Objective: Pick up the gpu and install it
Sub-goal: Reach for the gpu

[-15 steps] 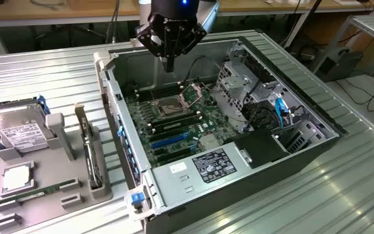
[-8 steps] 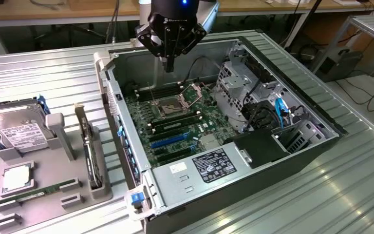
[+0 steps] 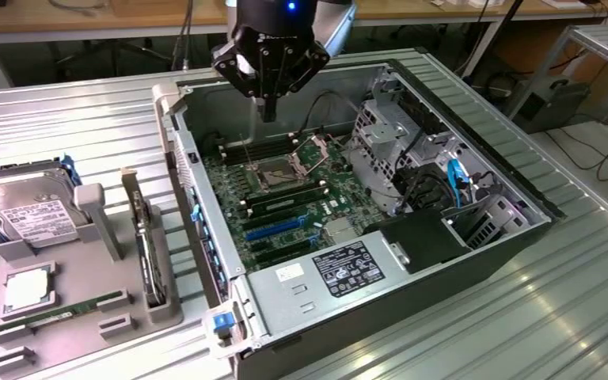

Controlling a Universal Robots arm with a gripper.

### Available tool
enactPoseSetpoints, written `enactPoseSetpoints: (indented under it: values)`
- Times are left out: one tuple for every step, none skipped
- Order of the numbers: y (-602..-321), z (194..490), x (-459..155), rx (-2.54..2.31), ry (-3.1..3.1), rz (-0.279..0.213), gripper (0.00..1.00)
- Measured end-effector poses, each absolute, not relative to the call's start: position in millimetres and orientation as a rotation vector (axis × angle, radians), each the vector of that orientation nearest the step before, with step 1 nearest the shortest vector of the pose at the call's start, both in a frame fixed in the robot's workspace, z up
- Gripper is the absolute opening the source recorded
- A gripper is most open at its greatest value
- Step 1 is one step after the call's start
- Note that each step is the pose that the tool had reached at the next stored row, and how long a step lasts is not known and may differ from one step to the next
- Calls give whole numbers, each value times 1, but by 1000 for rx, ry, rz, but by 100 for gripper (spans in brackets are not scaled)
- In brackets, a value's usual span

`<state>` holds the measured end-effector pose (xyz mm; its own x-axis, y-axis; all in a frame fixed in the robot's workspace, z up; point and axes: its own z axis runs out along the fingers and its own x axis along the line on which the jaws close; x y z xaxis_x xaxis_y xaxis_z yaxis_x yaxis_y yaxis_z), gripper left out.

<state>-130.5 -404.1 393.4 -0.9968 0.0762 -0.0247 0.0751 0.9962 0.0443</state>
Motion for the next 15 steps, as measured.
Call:
enactPoseSetpoints:
  values:
    - [-406,393,-134,118,3112,68,11]
    - [-409,393,-138,118,3112,68,11]
    - [-411,393,-141,118,3112,68,11]
    - [-413,393,-145,118,3111,68,11]
    - [-416,393,-149,118,3111,68,11]
    - [-418,393,-153,118,3110,68,11]
    - [-421,393,-158,118,3109,68,11]
    - [-423,393,-161,118,3109,68,11]
    - [-424,393,-165,118,3108,68,11]
    - [-427,393,-170,118,3107,68,11]
    - [-430,393,-177,118,3106,67,11]
    - [-432,393,-183,118,3106,66,11]
    - [-434,393,-188,117,3105,64,11]
    - [-436,393,-193,117,3106,62,11]
    - [-438,392,-198,117,3105,61,11]
